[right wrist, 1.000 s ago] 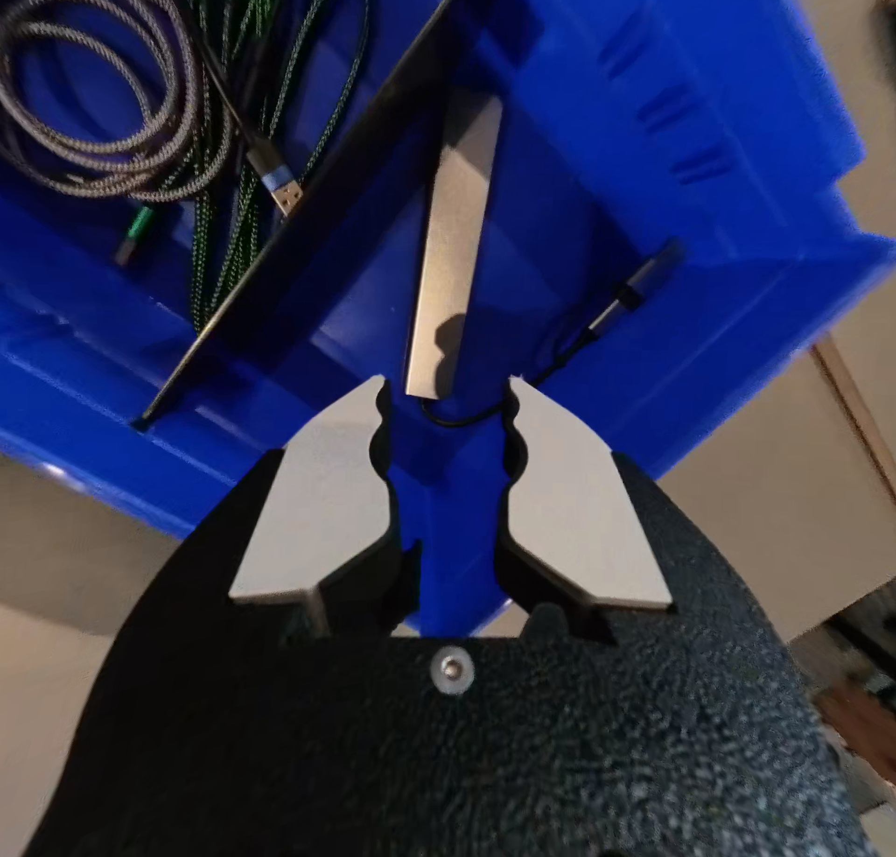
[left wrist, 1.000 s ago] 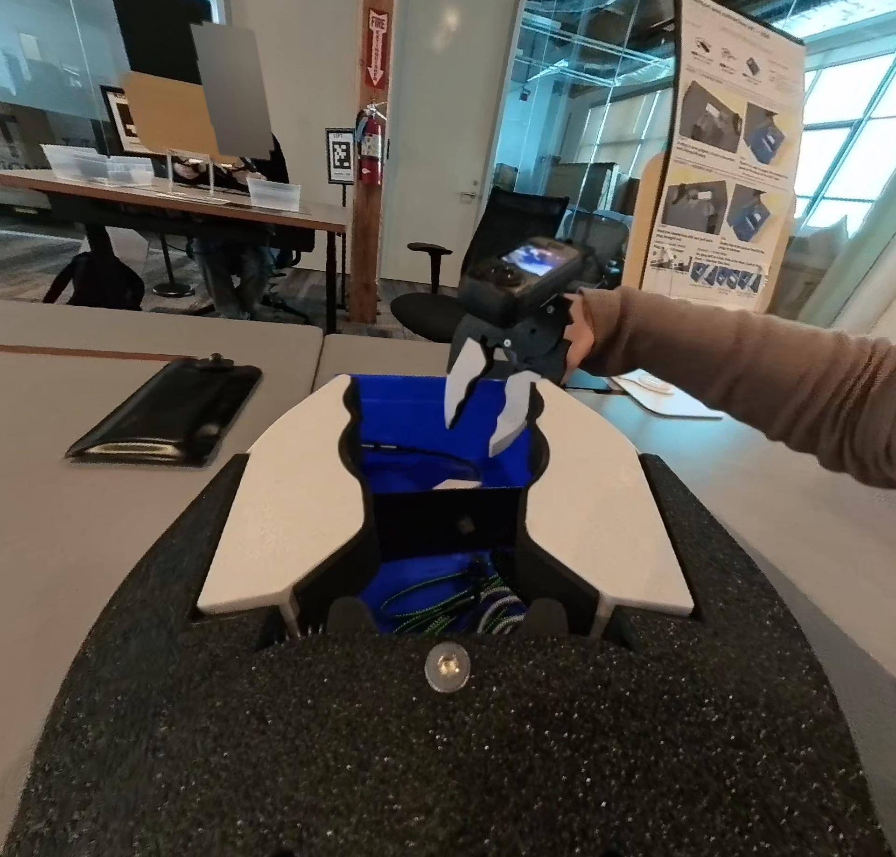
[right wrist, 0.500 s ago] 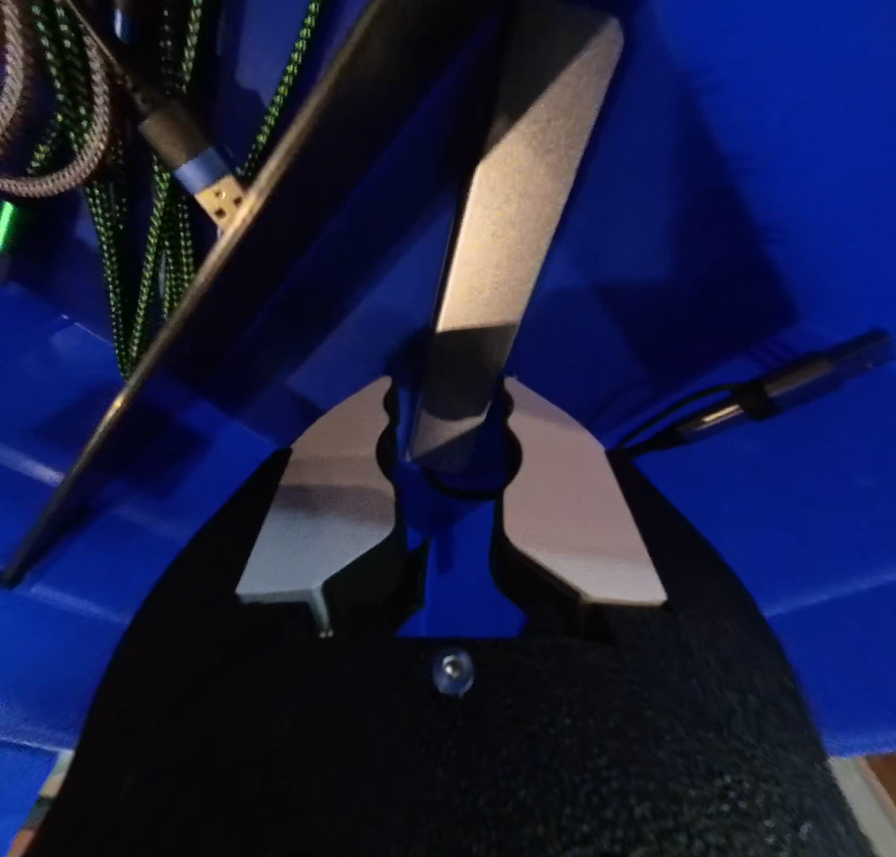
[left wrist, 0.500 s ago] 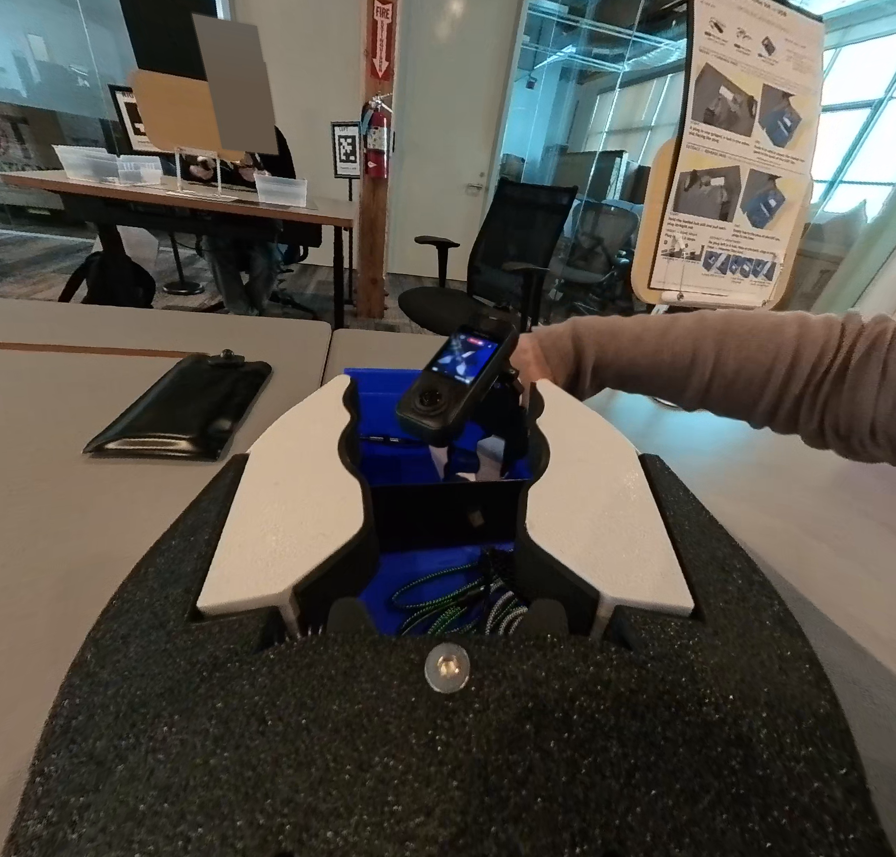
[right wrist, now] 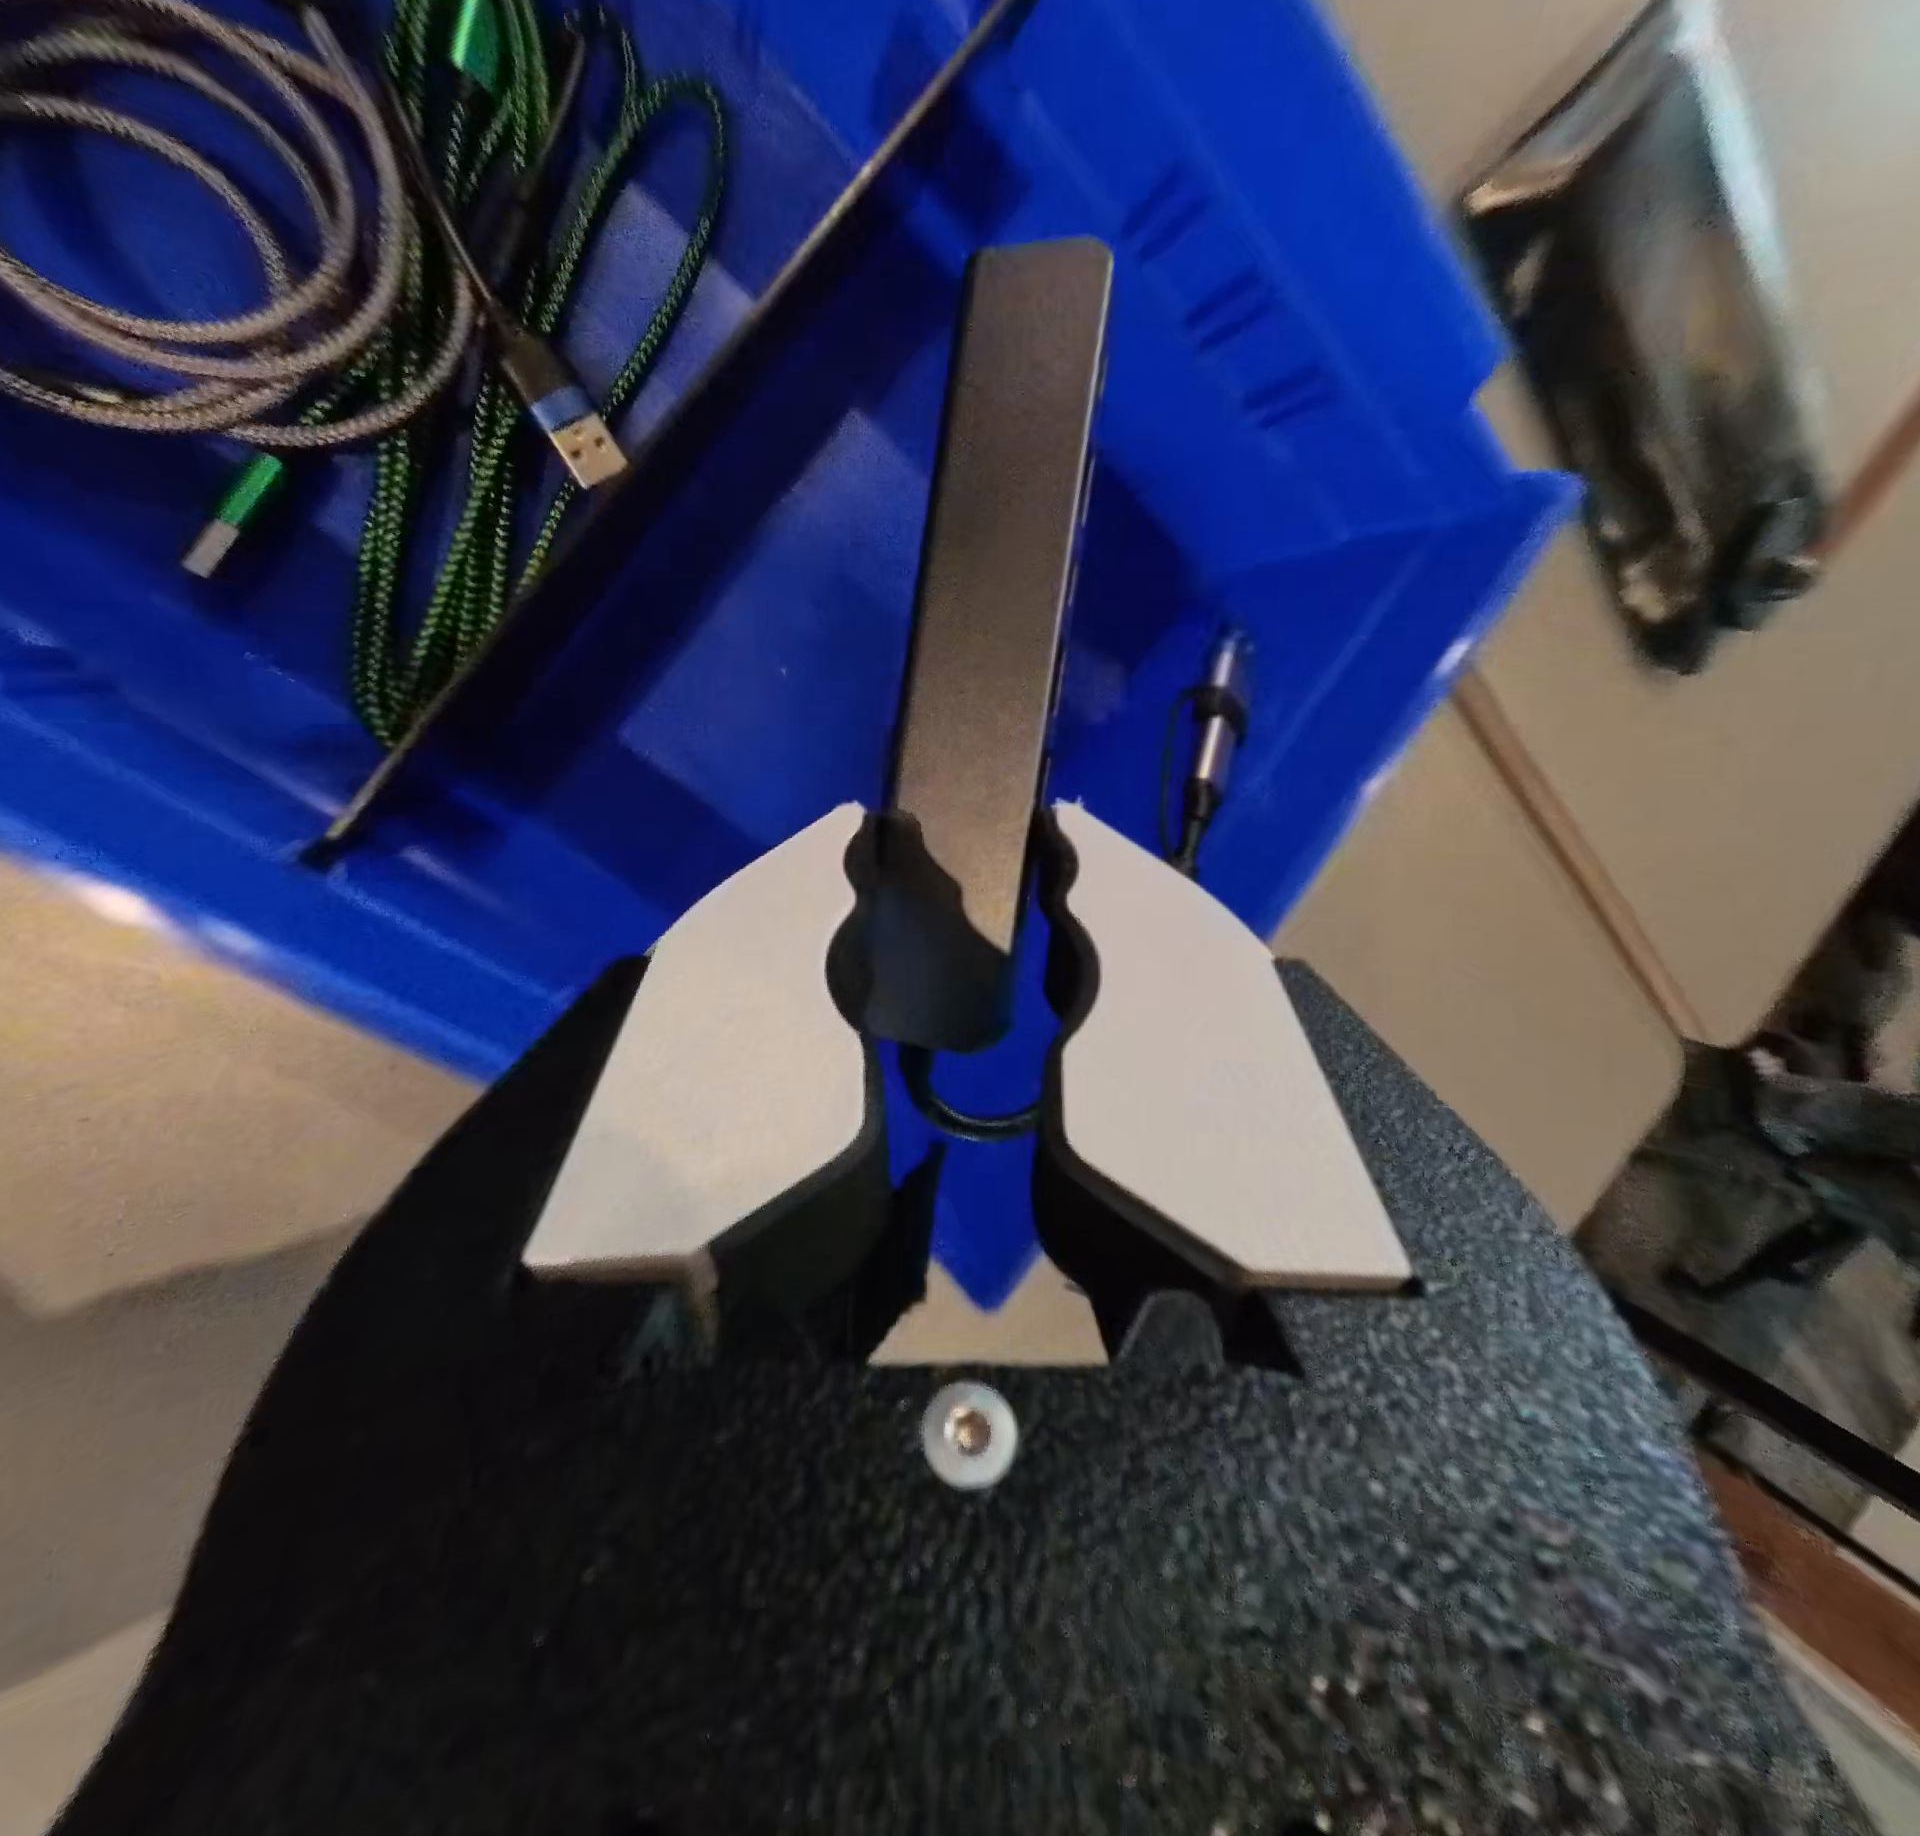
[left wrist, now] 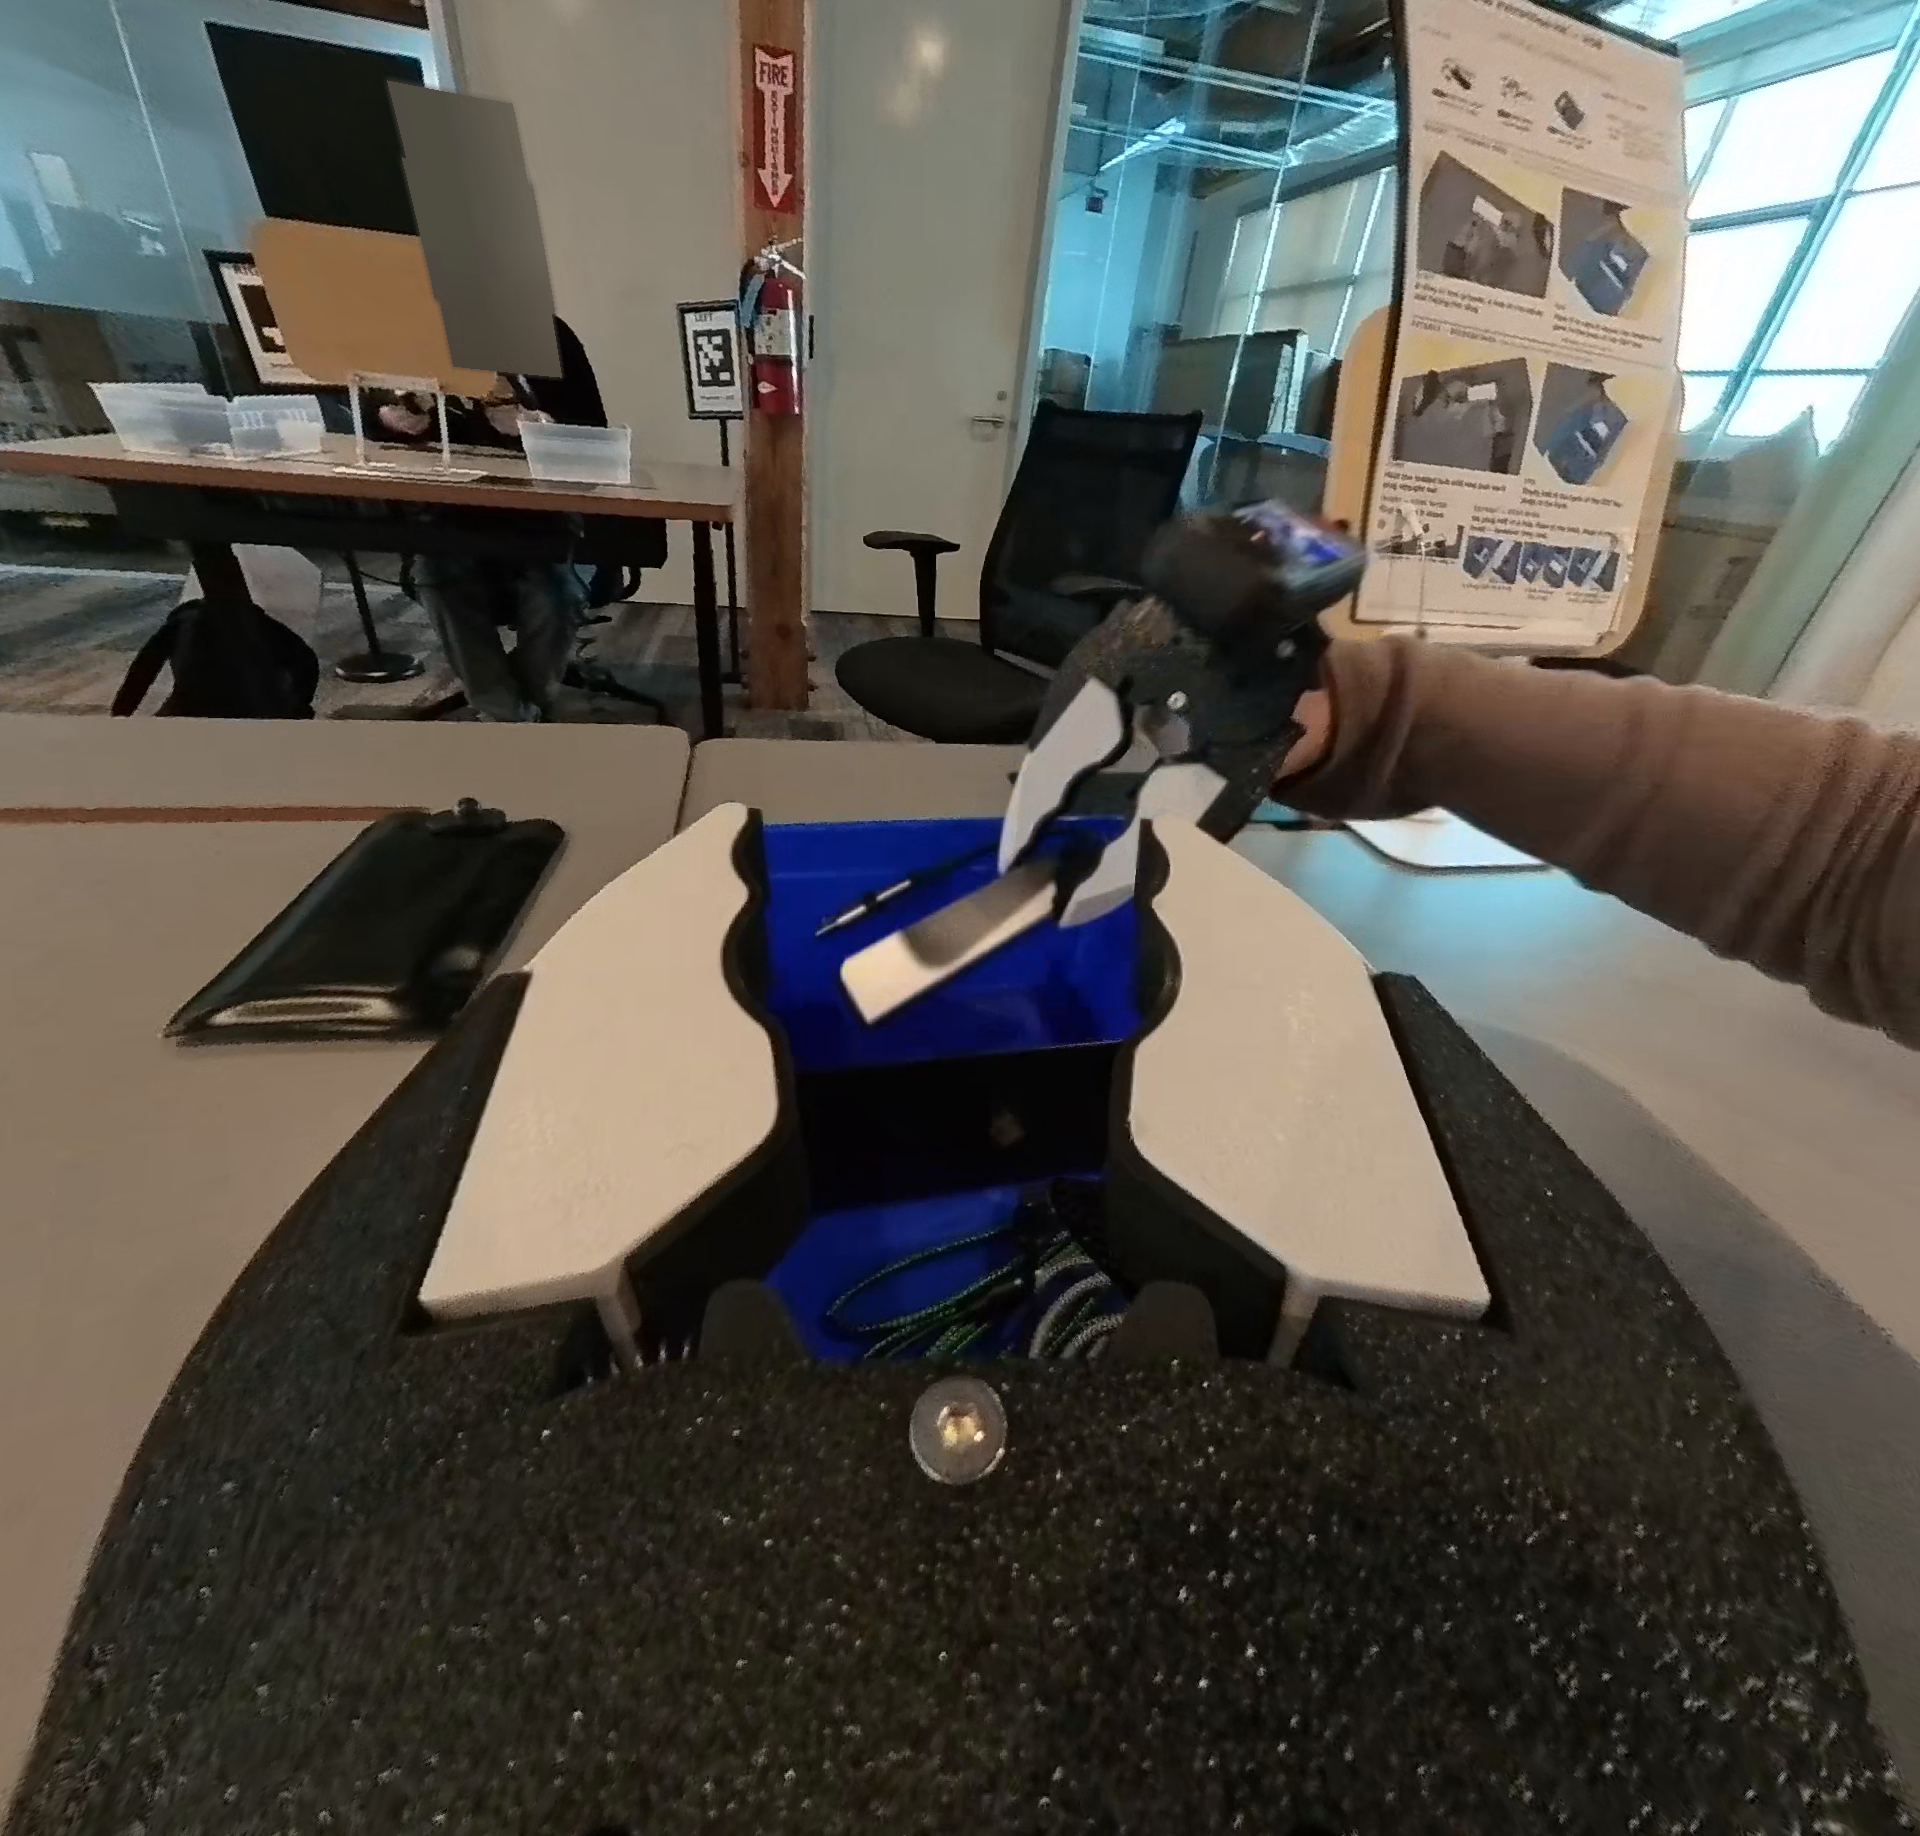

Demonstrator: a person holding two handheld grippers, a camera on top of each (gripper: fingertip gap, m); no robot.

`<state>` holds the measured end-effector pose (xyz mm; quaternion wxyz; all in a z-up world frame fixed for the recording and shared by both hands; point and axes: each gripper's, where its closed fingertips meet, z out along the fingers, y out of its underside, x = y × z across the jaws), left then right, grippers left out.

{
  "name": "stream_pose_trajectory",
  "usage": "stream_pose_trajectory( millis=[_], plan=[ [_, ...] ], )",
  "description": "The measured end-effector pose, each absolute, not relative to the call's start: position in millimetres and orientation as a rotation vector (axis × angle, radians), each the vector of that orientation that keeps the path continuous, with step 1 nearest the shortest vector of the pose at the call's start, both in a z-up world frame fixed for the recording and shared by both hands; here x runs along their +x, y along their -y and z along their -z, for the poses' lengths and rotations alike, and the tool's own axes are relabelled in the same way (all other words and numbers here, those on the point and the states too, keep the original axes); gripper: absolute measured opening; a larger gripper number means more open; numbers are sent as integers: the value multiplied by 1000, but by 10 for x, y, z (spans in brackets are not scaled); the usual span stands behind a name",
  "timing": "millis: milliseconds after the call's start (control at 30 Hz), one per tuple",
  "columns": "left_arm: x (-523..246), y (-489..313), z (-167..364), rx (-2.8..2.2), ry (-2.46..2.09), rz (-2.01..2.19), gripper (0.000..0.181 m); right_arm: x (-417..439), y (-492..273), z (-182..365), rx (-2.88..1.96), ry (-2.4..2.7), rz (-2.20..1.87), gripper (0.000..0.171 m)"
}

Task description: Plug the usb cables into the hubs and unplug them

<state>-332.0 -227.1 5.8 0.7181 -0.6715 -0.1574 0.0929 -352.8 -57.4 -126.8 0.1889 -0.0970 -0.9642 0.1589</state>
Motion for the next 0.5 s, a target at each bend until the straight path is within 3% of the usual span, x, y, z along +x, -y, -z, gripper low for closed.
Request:
stream_pose_trajectory(
  millis=[333,500],
  plan=[
    [-2805,1829,-233,-1518,152,-180,69,-2781,398,203,-260,2243,-728,28],
    [-2339,1454,-335,-1517,31,-109,68,-2112,309,-243,-371,2097,-1070,28]
  ],
)
